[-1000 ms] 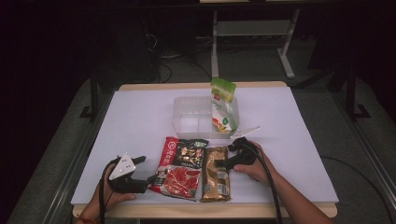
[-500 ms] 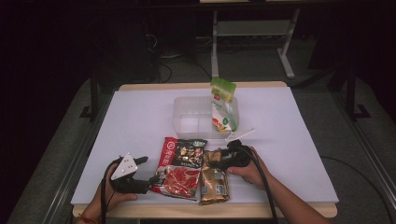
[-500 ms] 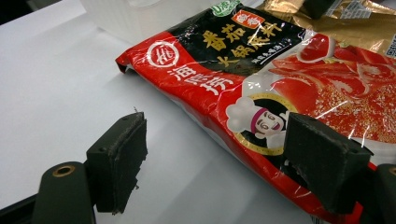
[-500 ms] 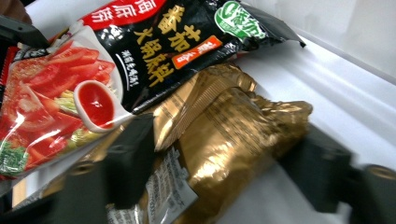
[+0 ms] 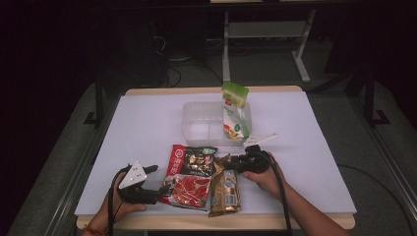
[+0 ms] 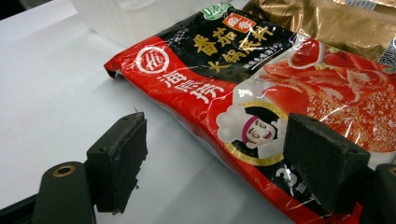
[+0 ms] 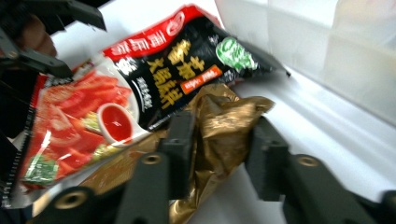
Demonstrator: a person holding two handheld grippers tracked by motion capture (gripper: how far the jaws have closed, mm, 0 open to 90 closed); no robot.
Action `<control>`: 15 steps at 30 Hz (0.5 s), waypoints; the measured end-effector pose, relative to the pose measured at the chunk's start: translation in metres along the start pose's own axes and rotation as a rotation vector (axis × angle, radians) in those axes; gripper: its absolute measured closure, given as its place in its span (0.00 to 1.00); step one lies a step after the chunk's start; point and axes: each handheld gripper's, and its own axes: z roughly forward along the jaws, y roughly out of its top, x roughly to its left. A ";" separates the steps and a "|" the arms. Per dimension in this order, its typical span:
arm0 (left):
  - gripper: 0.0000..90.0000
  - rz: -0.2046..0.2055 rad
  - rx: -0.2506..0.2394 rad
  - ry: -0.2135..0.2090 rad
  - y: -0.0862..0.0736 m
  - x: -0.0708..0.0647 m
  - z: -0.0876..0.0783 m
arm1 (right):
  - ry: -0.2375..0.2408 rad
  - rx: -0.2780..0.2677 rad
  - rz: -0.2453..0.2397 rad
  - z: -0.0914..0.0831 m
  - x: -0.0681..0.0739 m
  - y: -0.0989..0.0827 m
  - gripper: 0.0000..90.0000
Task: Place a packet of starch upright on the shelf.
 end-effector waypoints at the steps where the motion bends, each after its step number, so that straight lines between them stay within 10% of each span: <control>1: 0.24 0.000 0.000 -0.002 0.001 0.000 0.000 | -0.003 -0.003 -0.011 -0.002 0.001 0.001 0.76; 15: 0.24 0.003 0.011 -0.128 0.037 -0.011 0.022 | -0.055 -0.139 -0.160 -0.043 0.019 0.012 0.85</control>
